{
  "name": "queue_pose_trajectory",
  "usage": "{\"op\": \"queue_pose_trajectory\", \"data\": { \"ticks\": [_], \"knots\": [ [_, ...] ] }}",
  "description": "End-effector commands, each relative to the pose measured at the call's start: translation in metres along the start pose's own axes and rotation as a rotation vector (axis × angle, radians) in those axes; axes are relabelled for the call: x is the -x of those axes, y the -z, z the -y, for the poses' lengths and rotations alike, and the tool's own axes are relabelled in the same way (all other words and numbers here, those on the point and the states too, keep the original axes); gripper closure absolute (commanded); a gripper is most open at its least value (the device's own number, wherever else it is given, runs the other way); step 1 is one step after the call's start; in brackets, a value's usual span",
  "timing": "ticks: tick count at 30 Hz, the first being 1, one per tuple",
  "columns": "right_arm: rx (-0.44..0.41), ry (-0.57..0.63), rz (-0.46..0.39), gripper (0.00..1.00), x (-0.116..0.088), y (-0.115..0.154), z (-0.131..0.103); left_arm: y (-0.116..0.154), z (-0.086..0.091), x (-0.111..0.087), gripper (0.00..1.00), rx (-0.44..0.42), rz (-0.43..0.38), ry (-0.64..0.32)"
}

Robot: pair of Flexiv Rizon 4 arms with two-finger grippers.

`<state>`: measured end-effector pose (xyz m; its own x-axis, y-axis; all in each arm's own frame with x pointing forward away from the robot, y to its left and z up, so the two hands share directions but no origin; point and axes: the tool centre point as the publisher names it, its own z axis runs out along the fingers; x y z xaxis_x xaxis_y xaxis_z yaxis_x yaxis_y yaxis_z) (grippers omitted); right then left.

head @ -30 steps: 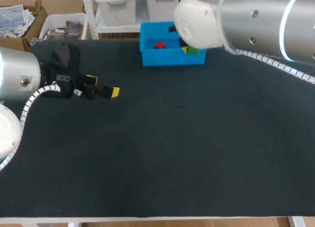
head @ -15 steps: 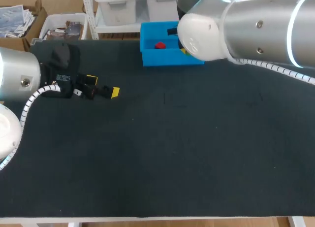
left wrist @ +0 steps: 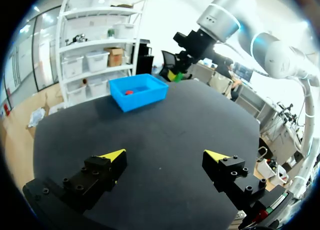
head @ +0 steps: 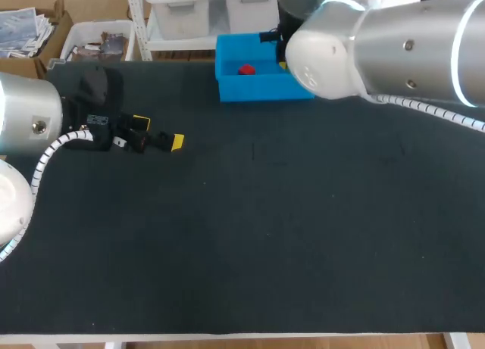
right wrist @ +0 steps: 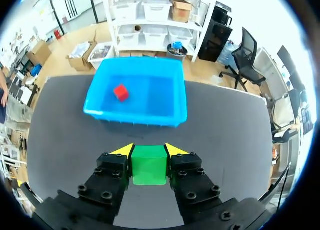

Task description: Use the left arm to pick the red cube and place it into the blue plastic box first, then use the right arm to grasp the green cube and put it into the same blue plastic box after the first action is fully finished.

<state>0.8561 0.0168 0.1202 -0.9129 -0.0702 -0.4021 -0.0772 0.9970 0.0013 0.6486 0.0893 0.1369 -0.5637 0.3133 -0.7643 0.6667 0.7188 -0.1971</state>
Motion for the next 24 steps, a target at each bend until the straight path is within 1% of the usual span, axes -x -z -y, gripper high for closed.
{"op": "queue_pose_trajectory", "data": {
  "ticks": [1,6,8,13,17,24],
  "knots": [
    [0.001,-0.009,0.000,1.00,0.015,-0.013,0.000,0.001,-0.003,-0.002,0.00,-0.010,0.010,-0.003],
    [-0.013,-0.009,0.017,1.00,0.034,-0.028,0.001,0.001,-0.003,-0.002,0.00,-0.010,0.010,-0.003],
    [-0.010,-0.017,0.005,1.00,0.042,-0.037,0.003,0.001,-0.003,-0.002,0.00,-0.010,0.010,-0.003],
    [-0.015,-0.034,0.010,1.00,0.060,-0.055,0.006,0.001,-0.003,-0.002,0.00,-0.010,0.010,-0.003],
    [0.016,-0.040,0.002,1.00,0.071,-0.069,0.005,0.001,-0.003,-0.002,0.00,-0.010,0.010,-0.003],
    [0.021,-0.039,0.003,1.00,0.090,-0.089,0.002,0.001,-0.003,-0.002,0.00,-0.010,0.010,-0.003]
  ]
}}
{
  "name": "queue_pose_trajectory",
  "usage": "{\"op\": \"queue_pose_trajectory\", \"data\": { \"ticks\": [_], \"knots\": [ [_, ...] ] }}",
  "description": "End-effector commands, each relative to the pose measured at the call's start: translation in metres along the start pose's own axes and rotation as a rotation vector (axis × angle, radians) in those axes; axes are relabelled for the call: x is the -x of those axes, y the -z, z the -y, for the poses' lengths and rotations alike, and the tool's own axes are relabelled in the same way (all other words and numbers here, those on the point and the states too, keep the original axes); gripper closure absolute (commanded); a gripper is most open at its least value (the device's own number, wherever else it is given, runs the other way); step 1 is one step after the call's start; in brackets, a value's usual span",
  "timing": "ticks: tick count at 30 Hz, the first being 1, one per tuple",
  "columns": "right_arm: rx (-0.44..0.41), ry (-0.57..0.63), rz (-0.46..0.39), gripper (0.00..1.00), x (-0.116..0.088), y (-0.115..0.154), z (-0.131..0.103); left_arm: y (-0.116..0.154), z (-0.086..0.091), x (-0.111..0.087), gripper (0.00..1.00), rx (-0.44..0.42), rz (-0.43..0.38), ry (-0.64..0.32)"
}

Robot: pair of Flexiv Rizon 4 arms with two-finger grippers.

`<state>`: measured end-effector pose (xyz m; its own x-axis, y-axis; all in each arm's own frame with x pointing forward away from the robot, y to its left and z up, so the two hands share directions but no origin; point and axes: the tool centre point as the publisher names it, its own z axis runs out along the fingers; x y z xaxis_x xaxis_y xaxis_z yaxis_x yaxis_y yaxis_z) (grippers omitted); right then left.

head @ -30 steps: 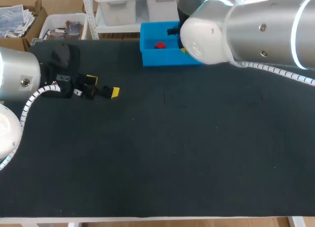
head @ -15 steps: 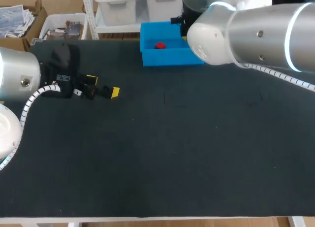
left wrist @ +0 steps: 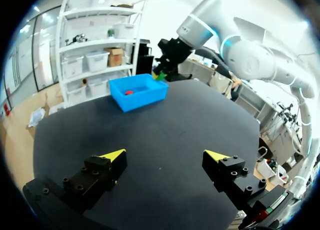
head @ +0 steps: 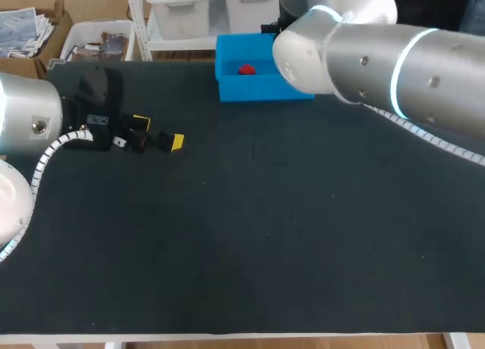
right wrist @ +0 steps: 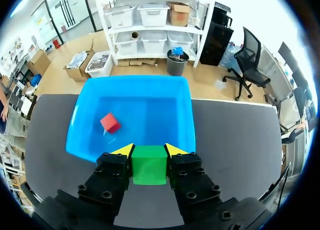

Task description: Use the left arm to pick the red cube and place it into the blue plastic box first, then use the right arm to grasp the green cube and put it into the same blue plastic box after the first action is fully finished.

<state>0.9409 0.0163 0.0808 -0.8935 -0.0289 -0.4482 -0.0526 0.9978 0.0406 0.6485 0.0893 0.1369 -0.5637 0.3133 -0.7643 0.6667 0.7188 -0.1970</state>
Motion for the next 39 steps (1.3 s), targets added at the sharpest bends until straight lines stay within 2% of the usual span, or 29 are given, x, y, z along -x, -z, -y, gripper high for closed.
{"op": "queue_pose_trajectory", "data": {
  "ticks": [1,11,27,28,29,30,39],
  "knots": [
    [-0.004,-0.001,-0.048,1.00,0.030,-0.022,-0.006,0.001,-0.003,-0.002,0.00,-0.010,0.010,-0.003],
    [0.000,-0.008,-0.059,1.00,0.040,-0.043,-0.004,0.001,-0.003,-0.002,0.00,-0.010,0.010,-0.003],
    [-0.011,0.012,-0.081,1.00,0.038,-0.050,-0.003,0.001,-0.003,-0.002,0.00,-0.010,0.010,-0.003],
    [-0.012,0.012,-0.083,0.64,0.038,-0.049,-0.003,0.001,-0.003,-0.002,0.00,-0.010,0.010,-0.003],
    [-0.013,0.012,-0.084,0.39,0.038,-0.049,-0.003,0.001,-0.003,-0.002,0.00,-0.010,0.010,-0.003],
    [-0.013,0.013,-0.085,0.02,0.038,-0.048,-0.003,0.001,-0.003,-0.002,0.00,-0.010,0.010,-0.003],
    [-0.038,0.039,-0.071,0.00,0.045,-0.023,-0.001,0.001,-0.003,-0.002,0.00,-0.010,0.010,-0.003]
  ]
}}
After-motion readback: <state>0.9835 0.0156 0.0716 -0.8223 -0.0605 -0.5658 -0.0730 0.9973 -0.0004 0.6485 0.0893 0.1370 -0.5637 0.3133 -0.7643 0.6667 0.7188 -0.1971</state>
